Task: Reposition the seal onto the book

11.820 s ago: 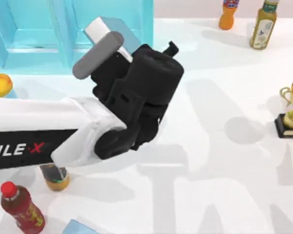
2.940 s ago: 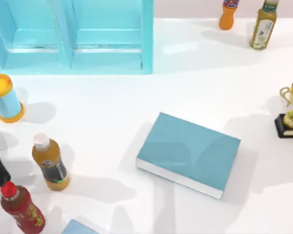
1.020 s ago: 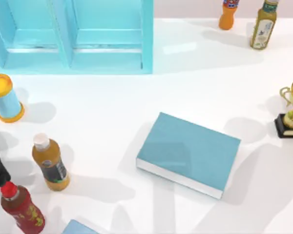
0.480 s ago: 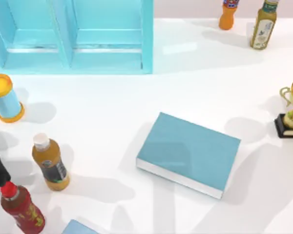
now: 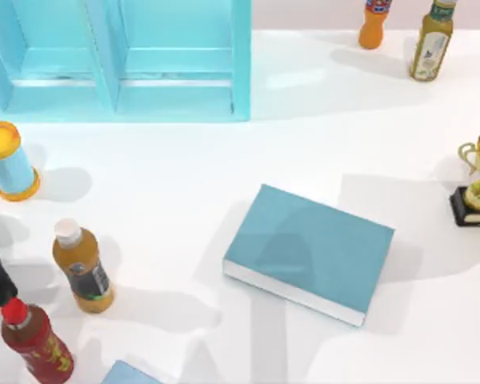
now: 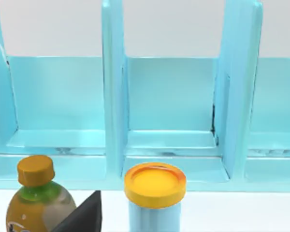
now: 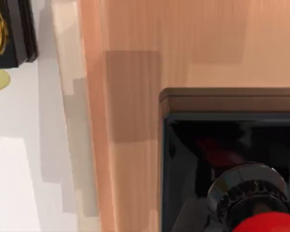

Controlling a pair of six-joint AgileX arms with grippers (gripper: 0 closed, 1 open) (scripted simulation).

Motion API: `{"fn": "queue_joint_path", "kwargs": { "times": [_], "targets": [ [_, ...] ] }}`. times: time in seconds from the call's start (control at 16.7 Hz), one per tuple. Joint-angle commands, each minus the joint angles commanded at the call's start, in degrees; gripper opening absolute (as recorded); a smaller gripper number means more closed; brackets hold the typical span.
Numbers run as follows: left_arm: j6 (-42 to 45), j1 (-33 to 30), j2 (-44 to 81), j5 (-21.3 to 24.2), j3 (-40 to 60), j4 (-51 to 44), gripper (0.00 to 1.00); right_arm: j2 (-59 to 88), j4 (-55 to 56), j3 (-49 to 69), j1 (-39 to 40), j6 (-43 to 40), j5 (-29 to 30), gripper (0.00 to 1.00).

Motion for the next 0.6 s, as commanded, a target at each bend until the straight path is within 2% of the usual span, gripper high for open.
{"fn": "queue_joint_path", "kwargs": {
  "times": [0.3,0.6],
  "targets": [
    [0.0,0.0,0.0,0.0,0.0,0.0,1.0,-3.7,-13.6,9.6,11.3,10.2,-0.2,0.0],
    [0.0,0.0,0.0,0.0,0.0,0.0,1.0,-4.3,-15.5,11.1,13.1,11.8,-0.3,0.0]
  ]
}}
